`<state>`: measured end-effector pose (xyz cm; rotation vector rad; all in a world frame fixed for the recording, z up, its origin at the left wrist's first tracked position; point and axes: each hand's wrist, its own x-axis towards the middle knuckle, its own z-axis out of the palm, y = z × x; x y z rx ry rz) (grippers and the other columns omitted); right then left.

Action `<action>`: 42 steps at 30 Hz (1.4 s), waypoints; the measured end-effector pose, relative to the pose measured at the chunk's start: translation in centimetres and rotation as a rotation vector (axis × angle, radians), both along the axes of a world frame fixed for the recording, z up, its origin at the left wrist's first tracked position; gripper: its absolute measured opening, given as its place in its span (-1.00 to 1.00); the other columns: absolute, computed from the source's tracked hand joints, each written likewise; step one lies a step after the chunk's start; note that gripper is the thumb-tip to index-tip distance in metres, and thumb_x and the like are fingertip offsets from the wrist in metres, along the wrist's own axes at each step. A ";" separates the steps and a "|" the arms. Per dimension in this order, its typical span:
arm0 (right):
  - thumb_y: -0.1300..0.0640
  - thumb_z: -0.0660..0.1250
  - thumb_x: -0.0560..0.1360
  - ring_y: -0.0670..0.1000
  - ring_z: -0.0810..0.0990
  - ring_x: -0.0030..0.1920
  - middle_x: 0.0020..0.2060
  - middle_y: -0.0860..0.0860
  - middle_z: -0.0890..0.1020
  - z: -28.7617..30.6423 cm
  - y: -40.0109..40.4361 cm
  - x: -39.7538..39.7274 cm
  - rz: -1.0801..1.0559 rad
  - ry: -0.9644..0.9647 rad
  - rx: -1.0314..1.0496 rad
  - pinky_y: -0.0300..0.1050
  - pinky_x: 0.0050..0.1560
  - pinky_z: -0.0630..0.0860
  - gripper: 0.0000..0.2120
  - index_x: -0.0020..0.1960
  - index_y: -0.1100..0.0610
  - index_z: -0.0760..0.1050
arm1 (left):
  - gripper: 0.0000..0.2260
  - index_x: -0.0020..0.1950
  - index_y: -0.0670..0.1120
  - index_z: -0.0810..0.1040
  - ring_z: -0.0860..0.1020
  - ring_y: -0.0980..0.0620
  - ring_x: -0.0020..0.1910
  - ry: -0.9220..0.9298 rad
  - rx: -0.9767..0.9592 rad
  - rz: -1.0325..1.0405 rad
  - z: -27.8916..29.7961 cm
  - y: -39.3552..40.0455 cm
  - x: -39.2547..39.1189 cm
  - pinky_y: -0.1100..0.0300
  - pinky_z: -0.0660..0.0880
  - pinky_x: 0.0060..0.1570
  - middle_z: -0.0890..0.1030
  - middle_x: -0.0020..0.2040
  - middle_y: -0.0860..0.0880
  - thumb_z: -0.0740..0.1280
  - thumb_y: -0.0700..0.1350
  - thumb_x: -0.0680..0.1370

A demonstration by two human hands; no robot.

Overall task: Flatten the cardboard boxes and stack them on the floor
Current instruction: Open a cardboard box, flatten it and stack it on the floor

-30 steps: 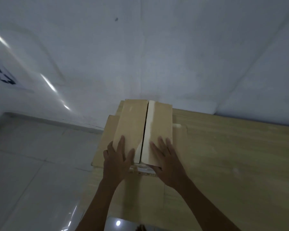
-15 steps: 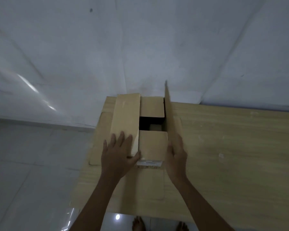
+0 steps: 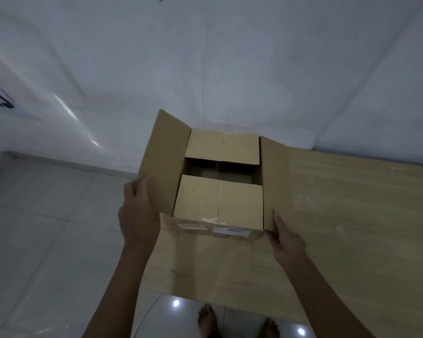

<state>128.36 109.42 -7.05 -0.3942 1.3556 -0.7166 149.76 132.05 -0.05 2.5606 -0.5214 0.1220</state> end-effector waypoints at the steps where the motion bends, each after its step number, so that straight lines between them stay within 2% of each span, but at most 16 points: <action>1: 0.13 0.68 0.17 0.16 0.57 0.20 0.31 0.18 0.50 -0.3 -0.1 0.0 -0.005 0.026 0.006 0.09 -0.13 0.66 -0.04 0.43 0.25 0.28 | -0.47 0.54 0.04 0.29 0.51 -0.35 0.18 0.074 0.128 0.049 -1.0 -0.2 0.6 -0.28 0.48 0.11 0.29 0.44 -0.21 0.24 -0.23 0.59; 4: -0.11 0.70 0.09 0.17 0.54 0.26 0.35 0.17 0.48 -0.2 -0.1 0.0 0.079 0.298 -0.050 0.15 0.21 0.55 0.11 0.48 0.14 0.24 | -0.43 0.56 0.37 0.01 0.03 -0.51 0.52 0.344 0.334 0.193 -3.3 -1.9 1.6 -0.59 0.07 0.33 -0.02 0.61 -0.25 0.21 0.03 0.65; 6: -0.23 0.67 0.06 0.17 0.52 0.29 0.35 0.19 0.49 0.9 -0.4 -0.3 0.229 0.577 -0.222 0.03 0.31 0.47 0.09 0.45 0.14 0.34 | -0.55 0.55 0.40 0.07 -0.07 -0.56 0.52 0.310 0.352 0.228 -4.1 -2.8 1.6 -0.70 -0.04 0.23 -0.03 0.64 -0.26 0.09 0.17 0.68; 8: -0.15 0.63 0.19 0.19 0.47 0.33 0.36 0.24 0.46 1.8 -0.8 -0.7 0.357 0.746 -0.450 -0.03 0.28 0.43 -0.07 0.43 0.17 0.39 | -0.60 0.54 0.28 0.21 -0.08 -0.53 0.54 0.267 0.406 0.198 -3.9 -3.2 1.9 -0.70 -0.04 0.23 0.02 0.63 -0.25 0.03 0.18 0.69; 9: -0.12 0.62 0.23 0.19 0.44 0.35 0.36 0.24 0.45 2.3 -1.1 -0.8 0.419 0.778 -0.562 -0.03 0.29 0.41 -0.13 0.42 0.18 0.40 | -0.61 0.53 0.20 0.28 -0.07 -0.49 0.55 0.247 0.398 0.145 -3.8 -3.3 2.1 -0.66 -0.04 0.28 0.05 0.63 -0.24 0.04 0.12 0.69; 11: -0.02 0.62 0.28 0.17 0.40 0.37 0.37 0.21 0.43 3.3 -1.9 -0.8 0.524 0.821 -0.729 -0.06 0.31 0.35 -0.22 0.40 0.18 0.43 | -0.62 0.46 0.07 0.42 0.08 -0.41 0.55 0.062 0.302 -0.074 -3.3 -3.6 2.2 -0.52 0.07 0.38 0.26 0.57 -0.22 0.12 0.02 0.65; 14: 0.10 0.58 0.33 0.15 0.42 0.33 0.33 0.16 0.47 5.0 -3.2 0.3 0.663 0.874 -0.884 -0.11 0.30 0.32 -0.36 0.36 0.18 0.47 | -0.60 0.43 0.04 0.51 0.22 -0.24 0.56 -0.138 0.171 -0.404 -2.3 -5.8 2.3 -0.32 0.09 0.50 0.40 0.52 -0.12 0.17 0.03 0.61; 17: 0.12 0.51 0.41 0.19 0.39 0.38 0.33 0.20 0.46 7.1 -4.8 2.8 0.758 0.938 -1.147 -0.05 0.37 0.27 -0.47 0.33 0.22 0.48 | -0.59 0.47 0.10 0.46 0.31 -0.07 0.52 -0.100 0.213 -0.630 -1.7 -8.7 1.8 -0.09 0.19 0.47 0.42 0.51 0.02 0.17 0.13 0.64; 20: 0.06 0.44 0.47 0.16 0.39 0.37 0.32 0.16 0.49 8.8 -7.2 7.2 0.985 0.952 -1.419 -0.03 0.40 0.28 -0.53 0.32 0.19 0.49 | -0.47 0.49 0.12 0.43 0.36 -0.02 0.44 -0.117 0.303 -0.788 -1.7 -10.7 2.2 -0.05 0.25 0.45 0.47 0.45 0.10 0.08 0.30 0.60; 22: 0.00 0.42 0.48 0.11 0.39 0.39 0.36 0.09 0.48 9.7 -8.8 10.8 1.259 0.889 -1.455 0.01 0.41 0.33 -0.48 0.39 0.14 0.44 | -0.41 0.48 0.11 0.42 0.39 -0.01 0.39 -0.123 0.376 -0.869 -2.0 -11.6 2.7 -0.05 0.24 0.44 0.49 0.42 0.09 0.05 0.38 0.58; 25: -0.13 0.39 0.47 0.15 0.31 0.45 0.44 0.12 0.38 9.6 -10.1 16.0 1.646 1.055 -1.495 0.07 0.43 0.30 -0.31 0.48 0.14 0.31 | -0.37 0.45 0.04 0.44 0.46 -0.04 0.30 -0.192 0.489 -0.945 -2.7 -12.3 2.6 -0.01 0.33 0.33 0.54 0.34 0.02 0.01 0.41 0.57; 28: -0.25 0.36 0.45 0.21 0.24 0.48 0.50 0.17 0.25 8.2 -10.0 19.1 1.842 1.235 -1.545 0.15 0.45 0.25 -0.15 0.55 0.16 0.13 | -0.36 0.41 -0.04 0.48 0.50 -0.09 0.20 -0.212 0.367 -0.928 -3.0 -11.6 2.2 0.00 0.37 0.27 0.58 0.25 -0.05 0.08 0.37 0.56; 31: -0.14 0.40 0.48 0.25 0.15 0.51 0.55 0.20 0.11 6.4 -9.7 20.6 1.948 1.286 -1.593 0.19 0.47 0.23 -0.10 0.59 0.14 -0.03 | -0.46 0.34 -0.08 0.53 0.52 -0.09 0.08 -0.291 0.122 -0.881 -2.5 -10.5 1.7 0.00 0.43 0.20 0.61 0.14 -0.08 0.29 0.28 0.54; 34: 0.23 0.34 0.52 0.26 0.11 0.52 0.55 0.20 0.08 6.2 -8.8 21.2 1.970 1.193 -1.642 0.18 0.41 0.33 -0.21 0.60 0.13 -0.05 | -0.55 0.27 -0.09 0.59 0.53 -0.06 0.02 -0.413 -0.001 -0.857 -1.2 -9.3 0.7 0.04 0.47 0.10 0.61 0.09 -0.07 0.43 0.19 0.53; 37: 0.38 0.22 0.52 0.26 0.26 0.43 0.48 0.22 0.23 7.0 -8.4 21.1 1.889 1.040 -1.698 0.20 0.30 0.42 -0.33 0.57 0.14 0.08 | -0.62 0.17 -0.09 0.62 0.55 -0.02 -0.07 -0.487 -0.034 -0.899 0.9 -8.3 -0.3 0.08 0.49 -0.05 0.62 0.00 -0.04 0.41 0.17 0.55; 42: 0.33 0.21 0.53 0.24 0.54 0.11 0.12 0.21 0.52 10.3 -9.6 20.9 1.697 0.966 -1.797 0.14 0.07 0.54 -0.59 0.35 0.13 0.38 | -0.82 0.03 -0.09 0.66 0.60 0.06 -0.17 -0.583 -0.042 -0.930 3.6 -6.9 -2.0 0.14 0.54 -0.25 0.67 -0.07 0.00 0.41 0.02 0.60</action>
